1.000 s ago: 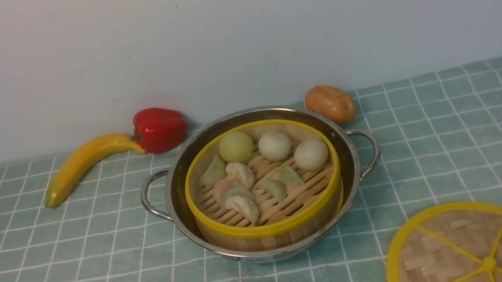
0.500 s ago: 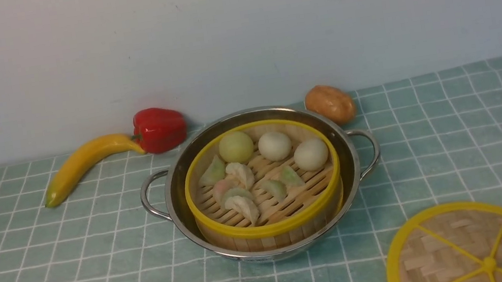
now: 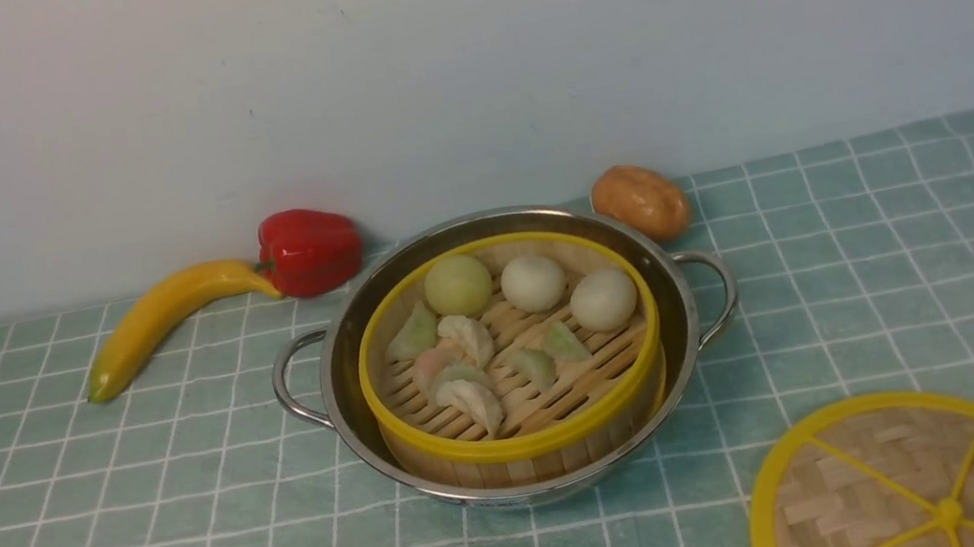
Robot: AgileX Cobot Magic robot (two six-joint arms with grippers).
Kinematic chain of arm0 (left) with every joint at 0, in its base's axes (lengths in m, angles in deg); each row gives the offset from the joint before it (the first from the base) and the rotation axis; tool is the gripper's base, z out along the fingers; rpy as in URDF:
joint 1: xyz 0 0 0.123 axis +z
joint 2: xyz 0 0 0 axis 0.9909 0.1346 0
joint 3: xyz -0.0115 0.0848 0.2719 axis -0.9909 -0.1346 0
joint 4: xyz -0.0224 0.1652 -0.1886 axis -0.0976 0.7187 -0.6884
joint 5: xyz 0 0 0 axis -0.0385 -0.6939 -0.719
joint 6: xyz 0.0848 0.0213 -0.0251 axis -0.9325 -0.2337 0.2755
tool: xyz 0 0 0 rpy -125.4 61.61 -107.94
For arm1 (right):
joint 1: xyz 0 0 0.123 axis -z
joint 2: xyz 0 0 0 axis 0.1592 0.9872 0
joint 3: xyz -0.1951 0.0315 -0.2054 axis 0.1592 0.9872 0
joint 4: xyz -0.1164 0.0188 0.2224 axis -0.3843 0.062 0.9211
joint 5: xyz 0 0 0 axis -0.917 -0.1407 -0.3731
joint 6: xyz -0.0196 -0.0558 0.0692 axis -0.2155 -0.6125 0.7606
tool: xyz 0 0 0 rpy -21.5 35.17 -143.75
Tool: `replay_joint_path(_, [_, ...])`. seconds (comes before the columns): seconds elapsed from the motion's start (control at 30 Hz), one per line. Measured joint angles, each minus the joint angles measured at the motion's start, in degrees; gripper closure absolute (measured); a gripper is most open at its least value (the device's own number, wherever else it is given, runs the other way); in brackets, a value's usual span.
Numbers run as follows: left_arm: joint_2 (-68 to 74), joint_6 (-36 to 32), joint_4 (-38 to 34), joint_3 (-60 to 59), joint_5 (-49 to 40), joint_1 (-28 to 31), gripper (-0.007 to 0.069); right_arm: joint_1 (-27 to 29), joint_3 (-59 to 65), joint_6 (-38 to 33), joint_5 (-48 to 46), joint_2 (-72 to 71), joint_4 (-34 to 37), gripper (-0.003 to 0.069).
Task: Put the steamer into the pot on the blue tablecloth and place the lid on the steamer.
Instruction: 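Move the gripper down to the bamboo steamer lid and grasp its center knob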
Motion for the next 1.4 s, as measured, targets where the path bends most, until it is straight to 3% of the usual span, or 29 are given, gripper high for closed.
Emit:
replay_joint_path(0.37, [-0.05,0.0,0.0,0.0,0.0,0.0,0.0526,0.0,0.0,0.12,0.54,0.0,-2.49,0.0416])
replay_joint_path(0.53, [-0.05,0.0,0.0,0.0,0.0,0.0,0.0517,0.0,-1.51,2.79,1.96,0.1,1.02,0.0416])
replay_joint_path(0.7, [-0.05,0.0,0.0,0.0,0.0,0.0,0.0508,0.0,-15.14,4.61,0.76,3.68,5.97,0.0416])
replay_joint_path(0.8, [-0.05,0.0,0.06,0.0,0.0,0.0,0.0501,0.0,-24.92,4.8,-4.98,7.09,7.63,0.0416])
replay_joint_path(0.83, [-0.05,0.0,0.06,0.0,0.0,0.0,0.0496,0.0,-32.75,4.68,-12.18,9.2,8.06,0.0416])
replay_joint_path(0.97, [-0.05,0.0,0.06,0.0,0.0,0.0,0.0496,0.0,-44.95,3.7,-30.18,12.29,8.44,0.0416])
replay_joint_path(1.1, [-0.05,0.0,0.18,0.0,0.0,0.0,0.0486,0.0,-52.16,3.07,-38.64,13.38,11.02,0.0416])
replay_joint_path(1.23, [-0.05,0.0,0.23,0.0,0.0,0.0,0.0478,0.0,-55.9,-2.04,-47.65,13.38,12.12,0.0416])
replay_joint_path(1.33, [-0.05,0.0,0.23,0.0,0.0,0.0,0.0475,0.0,-57.63,-4.95,-50.01,13.38,13.12,0.0416])
replay_joint_path(1.4, [-0.09,0.0,0.23,0.0,0.0,0.0,0.0474,0.0,-58.04,-5.77,-50.4,13.78,17.76,0.0416])
